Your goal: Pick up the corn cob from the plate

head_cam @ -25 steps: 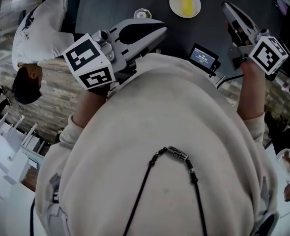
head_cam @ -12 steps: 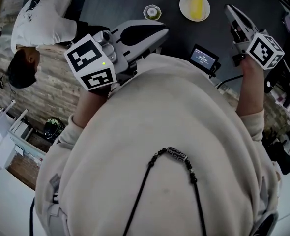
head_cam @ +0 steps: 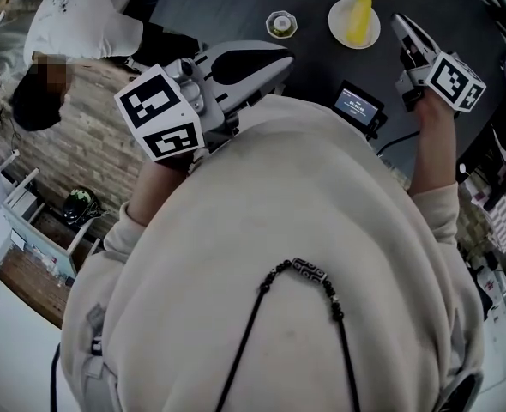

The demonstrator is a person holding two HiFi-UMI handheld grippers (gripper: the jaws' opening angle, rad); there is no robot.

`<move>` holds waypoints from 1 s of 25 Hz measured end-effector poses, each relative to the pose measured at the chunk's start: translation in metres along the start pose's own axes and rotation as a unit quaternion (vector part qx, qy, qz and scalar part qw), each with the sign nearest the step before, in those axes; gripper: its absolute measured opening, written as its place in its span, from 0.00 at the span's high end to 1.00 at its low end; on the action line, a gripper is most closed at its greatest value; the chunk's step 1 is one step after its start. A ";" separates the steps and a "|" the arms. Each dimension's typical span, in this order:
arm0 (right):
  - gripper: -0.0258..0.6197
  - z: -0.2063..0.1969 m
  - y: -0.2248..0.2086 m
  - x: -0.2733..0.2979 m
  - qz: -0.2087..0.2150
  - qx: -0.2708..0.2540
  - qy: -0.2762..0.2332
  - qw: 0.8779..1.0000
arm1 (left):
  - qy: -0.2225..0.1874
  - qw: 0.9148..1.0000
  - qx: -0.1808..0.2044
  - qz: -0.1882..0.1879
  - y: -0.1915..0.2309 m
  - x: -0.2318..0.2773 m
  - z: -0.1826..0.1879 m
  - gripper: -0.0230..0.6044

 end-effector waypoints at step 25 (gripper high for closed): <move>0.75 -0.047 -0.075 0.053 -0.057 0.049 0.122 0.990 | -0.014 0.996 -0.023 0.082 0.002 -0.027 -0.012 0.96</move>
Point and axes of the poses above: the fingertips, and each gripper's own axes: x forward along the fingers, y to its left, z out of its top, the point moved 6 cm from there along -x, backward along the fingers, and after that the axes turned 10 degrees about z, right-handed, at the moved point
